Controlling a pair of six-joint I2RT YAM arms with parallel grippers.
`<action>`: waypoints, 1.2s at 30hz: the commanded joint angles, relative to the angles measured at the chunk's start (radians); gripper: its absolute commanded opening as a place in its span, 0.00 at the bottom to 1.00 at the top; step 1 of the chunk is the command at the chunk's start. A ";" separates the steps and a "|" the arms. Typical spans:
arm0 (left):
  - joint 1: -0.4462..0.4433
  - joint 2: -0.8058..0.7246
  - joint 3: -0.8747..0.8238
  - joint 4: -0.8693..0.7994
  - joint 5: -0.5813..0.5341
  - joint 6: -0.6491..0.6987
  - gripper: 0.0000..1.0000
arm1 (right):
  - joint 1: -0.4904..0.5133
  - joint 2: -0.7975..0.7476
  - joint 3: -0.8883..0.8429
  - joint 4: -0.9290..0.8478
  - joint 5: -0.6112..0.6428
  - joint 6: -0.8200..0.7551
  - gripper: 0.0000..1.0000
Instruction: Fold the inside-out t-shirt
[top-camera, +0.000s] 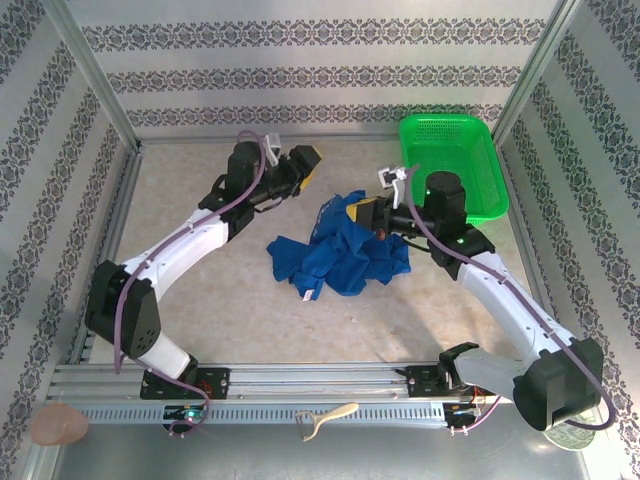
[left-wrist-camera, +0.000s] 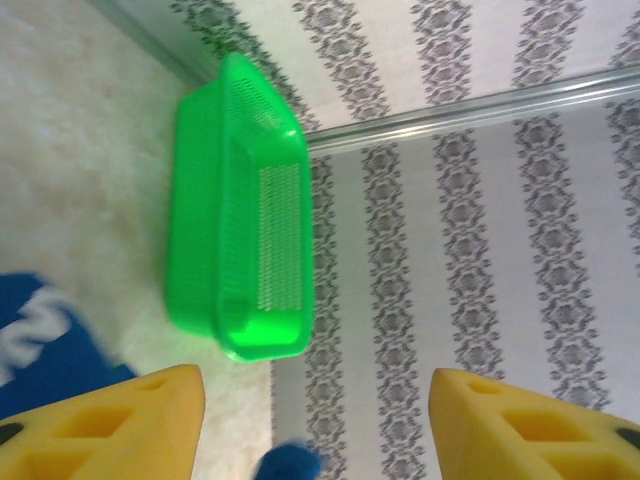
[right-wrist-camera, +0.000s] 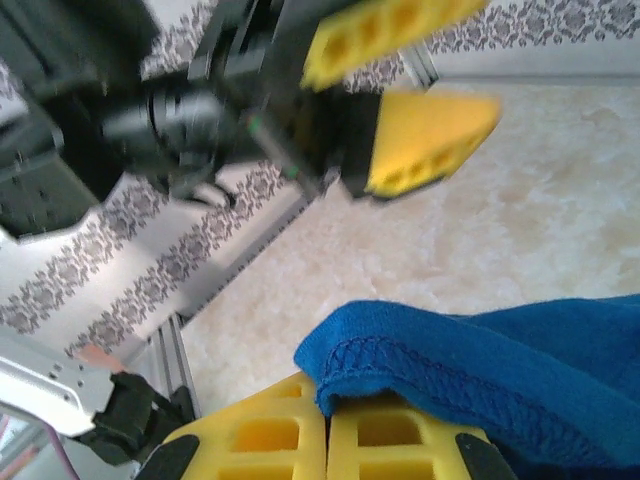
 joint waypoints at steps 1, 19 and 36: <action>-0.011 -0.107 -0.096 0.112 0.056 0.187 0.64 | -0.025 0.001 -0.024 0.188 -0.091 0.146 0.00; -0.126 0.099 -0.154 0.556 0.307 0.287 0.50 | -0.052 0.040 -0.086 0.459 -0.071 0.381 0.00; -0.120 0.069 -0.307 0.825 0.304 0.094 0.00 | -0.176 0.035 -0.191 0.650 -0.044 0.548 0.10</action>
